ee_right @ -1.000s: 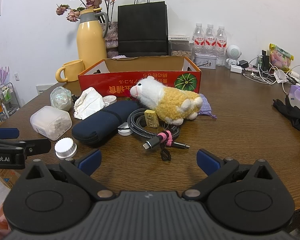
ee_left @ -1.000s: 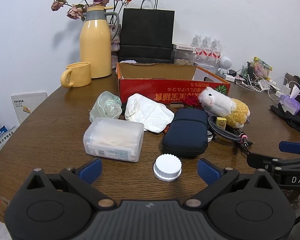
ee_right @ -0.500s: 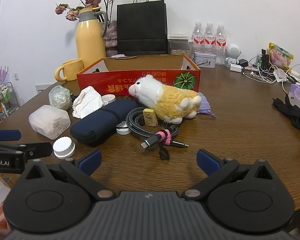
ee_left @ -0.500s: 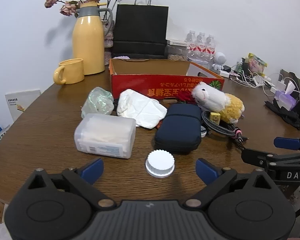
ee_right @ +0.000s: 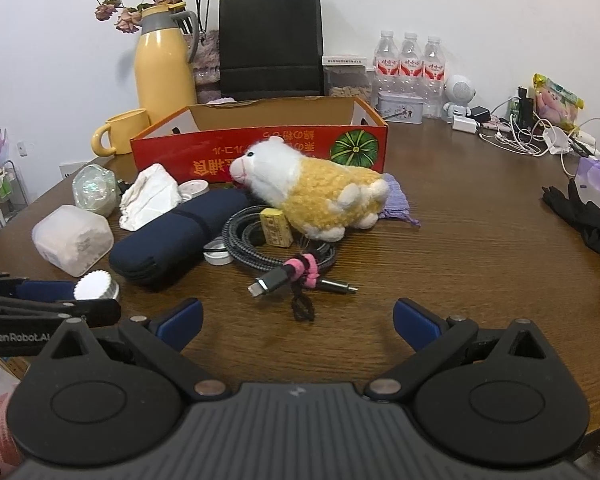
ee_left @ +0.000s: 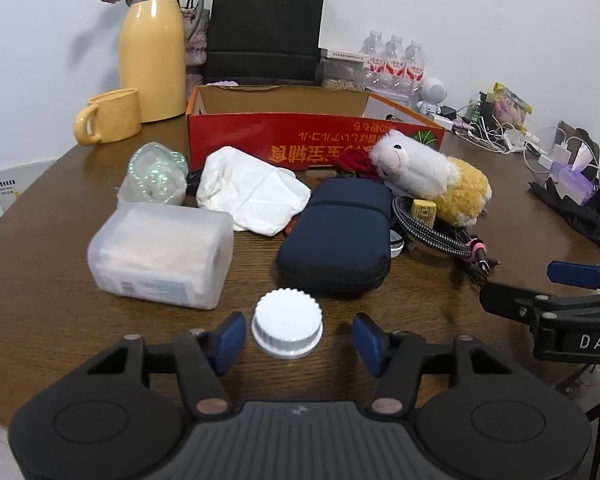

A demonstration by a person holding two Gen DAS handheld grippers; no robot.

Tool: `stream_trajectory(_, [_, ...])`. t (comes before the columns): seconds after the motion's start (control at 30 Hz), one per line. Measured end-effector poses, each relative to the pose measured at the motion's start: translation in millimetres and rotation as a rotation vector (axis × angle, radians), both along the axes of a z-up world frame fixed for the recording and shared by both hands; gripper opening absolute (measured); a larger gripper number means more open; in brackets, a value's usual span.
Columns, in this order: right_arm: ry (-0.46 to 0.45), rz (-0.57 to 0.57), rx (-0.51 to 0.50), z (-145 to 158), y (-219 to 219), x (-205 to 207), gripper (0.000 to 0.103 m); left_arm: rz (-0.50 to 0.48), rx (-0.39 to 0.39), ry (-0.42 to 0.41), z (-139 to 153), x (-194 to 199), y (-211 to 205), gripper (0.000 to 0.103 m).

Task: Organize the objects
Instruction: 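Close the left gripper on the white cap while the right gripper grasps the black braided cable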

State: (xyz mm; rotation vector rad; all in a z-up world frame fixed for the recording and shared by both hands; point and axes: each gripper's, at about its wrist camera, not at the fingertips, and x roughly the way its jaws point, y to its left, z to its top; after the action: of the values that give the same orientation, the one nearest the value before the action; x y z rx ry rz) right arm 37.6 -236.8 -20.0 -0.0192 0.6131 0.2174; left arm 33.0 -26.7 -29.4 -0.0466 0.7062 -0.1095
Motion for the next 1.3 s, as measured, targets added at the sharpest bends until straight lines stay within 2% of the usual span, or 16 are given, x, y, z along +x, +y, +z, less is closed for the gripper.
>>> stream_trajectory(0.03, [0.002, 0.0, 0.0, -1, -1, 2, 0.103, 0.002, 0.005, -0.004, 0, 2, -2, 0.054])
stream_trajectory(0.07, [0.004, 0.001, 0.0, -1, -1, 4, 0.103, 0.002, 0.011, -0.007, -1, 3, -4, 0.044])
stream_trajectory(0.1, [0.006, 0.003, 0.002, -1, -2, 6, 0.103, 0.004, 0.021, -0.013, -1, 4, -5, 0.038])
stream_trajectory(0.37, [0.016, 0.026, 0.025, -1, -3, 25, 0.103, 0.0, 0.006, -0.024, 3, 6, -4, 0.037])
stream_trajectory(0.7, [0.063, 0.067, 0.063, -4, 2, 60, 0.103, 0.004, -0.014, -0.083, 22, -5, 8, 0.037])
stream_trajectory(0.9, [0.089, 0.066, 0.084, -7, 5, 78, 0.103, 0.014, -0.018, -0.109, 31, 3, 12, 0.037])
stream_trajectory(1.07, [0.128, 0.068, 0.18, -13, 2, 93, 0.103, 0.001, -0.023, -0.123, 34, 14, 9, 0.037])
stream_trajectory(1.27, [0.091, 0.062, 0.144, -16, 12, 100, 0.102, 0.002, -0.028, -0.129, 35, 23, 9, 0.037])
stream_trajectory(1.3, [0.08, 0.057, 0.134, -16, 13, 100, 0.096, 0.002, -0.03, -0.13, 35, 23, 9, 0.037])
